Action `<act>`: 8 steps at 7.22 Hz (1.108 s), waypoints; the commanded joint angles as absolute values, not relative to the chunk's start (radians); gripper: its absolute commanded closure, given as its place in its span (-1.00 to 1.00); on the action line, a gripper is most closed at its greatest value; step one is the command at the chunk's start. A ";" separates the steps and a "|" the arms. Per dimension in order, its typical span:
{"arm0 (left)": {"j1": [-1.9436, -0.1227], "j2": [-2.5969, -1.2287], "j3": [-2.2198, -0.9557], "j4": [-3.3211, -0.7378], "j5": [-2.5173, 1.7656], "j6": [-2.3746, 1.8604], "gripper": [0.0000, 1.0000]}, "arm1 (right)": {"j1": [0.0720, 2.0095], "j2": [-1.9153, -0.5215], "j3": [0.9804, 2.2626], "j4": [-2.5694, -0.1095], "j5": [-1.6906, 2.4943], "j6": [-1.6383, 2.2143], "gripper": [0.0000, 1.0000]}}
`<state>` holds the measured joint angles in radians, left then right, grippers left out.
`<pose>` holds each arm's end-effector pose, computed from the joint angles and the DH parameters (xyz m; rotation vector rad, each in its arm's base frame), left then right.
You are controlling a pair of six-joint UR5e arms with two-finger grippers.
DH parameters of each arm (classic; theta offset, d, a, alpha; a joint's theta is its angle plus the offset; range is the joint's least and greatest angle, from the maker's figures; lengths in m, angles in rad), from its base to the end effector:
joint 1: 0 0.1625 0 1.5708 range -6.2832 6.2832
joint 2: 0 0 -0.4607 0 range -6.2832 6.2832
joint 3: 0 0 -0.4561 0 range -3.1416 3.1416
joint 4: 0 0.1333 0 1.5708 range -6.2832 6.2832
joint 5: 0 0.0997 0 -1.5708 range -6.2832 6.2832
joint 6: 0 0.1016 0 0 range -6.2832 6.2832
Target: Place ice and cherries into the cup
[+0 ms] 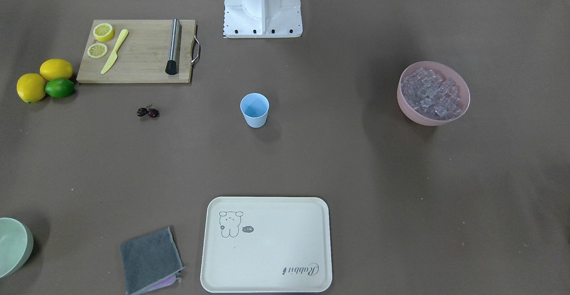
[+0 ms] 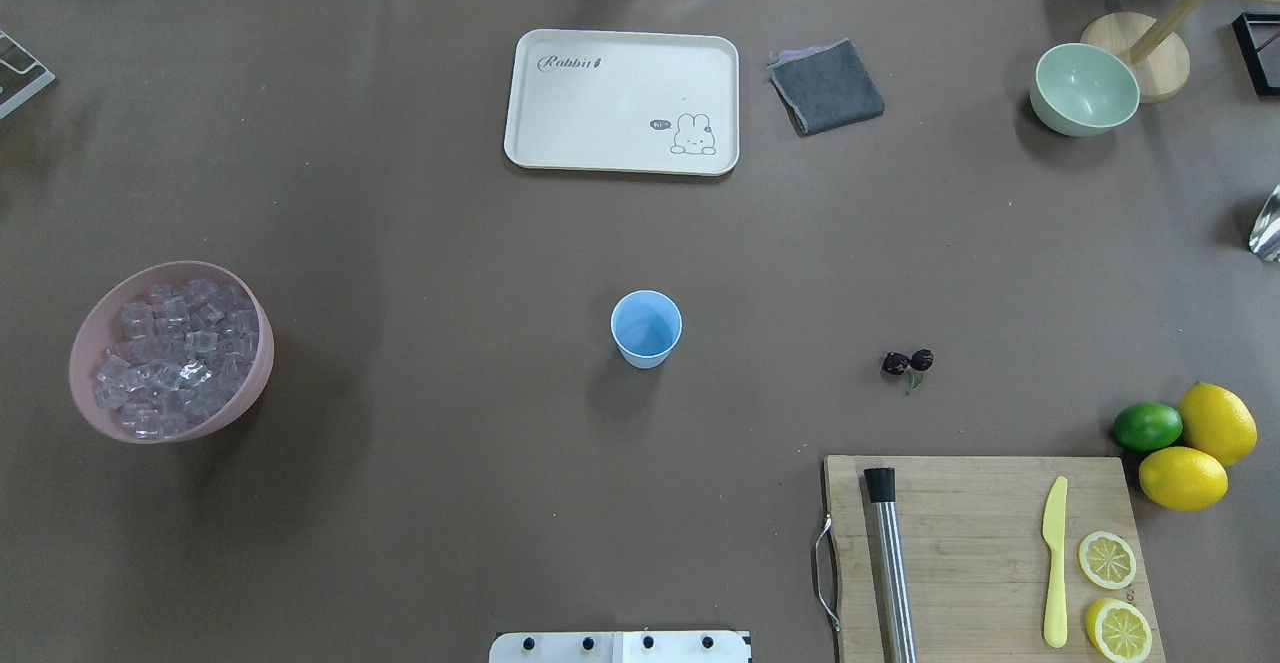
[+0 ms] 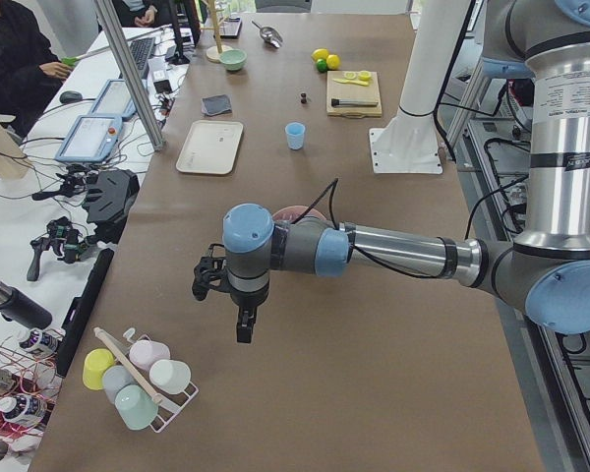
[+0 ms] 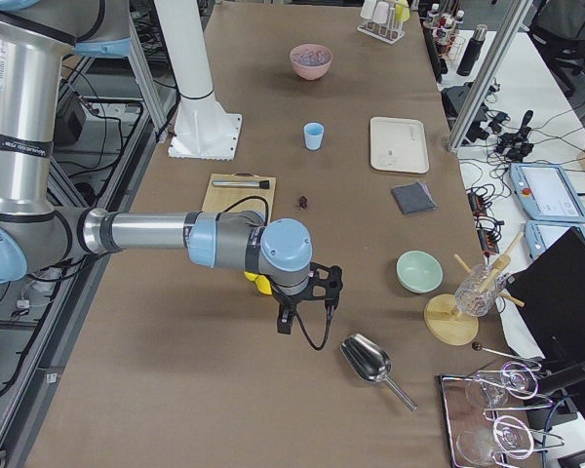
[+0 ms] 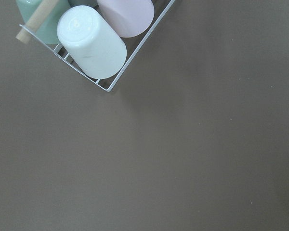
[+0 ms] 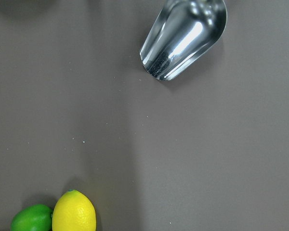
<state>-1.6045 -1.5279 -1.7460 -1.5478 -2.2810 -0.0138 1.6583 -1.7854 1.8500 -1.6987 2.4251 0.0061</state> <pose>-0.0852 -0.5373 0.6283 0.1117 0.7084 -0.0066 0.0960 -0.4456 0.6561 -0.0246 -0.8562 0.1148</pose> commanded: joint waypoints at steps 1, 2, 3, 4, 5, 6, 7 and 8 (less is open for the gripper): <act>-1.605 -1.528 -1.741 -1.549 -2.281 -0.015 -0.95 | 1.660 -1.786 1.850 -1.698 2.427 0.002 -1.00; -1.605 -1.528 -1.741 -1.549 -2.281 -0.014 -0.95 | 1.658 -1.786 1.850 -1.694 2.424 -0.008 -1.00; -1.605 -1.529 -1.740 -1.549 -2.281 -0.014 -0.95 | 1.658 -1.789 1.847 -1.654 2.421 -0.009 -1.00; -1.605 -1.529 -1.738 -1.549 -2.281 -0.015 -0.95 | 1.658 -1.789 1.848 -1.652 2.422 -0.008 -1.00; -1.605 -1.529 -1.738 -1.549 -2.281 -0.014 -0.95 | 1.658 -1.789 1.848 -1.652 2.424 0.000 -1.00; -1.605 -1.529 -1.738 -1.548 -2.281 -0.014 -0.95 | 1.658 -1.787 1.848 -1.654 2.425 0.003 -1.00; -1.605 -1.529 -1.736 -1.548 -2.281 -0.015 -0.95 | 1.658 -1.787 1.848 -1.654 2.427 0.005 -1.00; -1.605 -1.529 -1.736 -1.548 -2.281 -0.015 -0.95 | 1.658 -1.787 1.848 -1.654 2.427 0.005 -1.00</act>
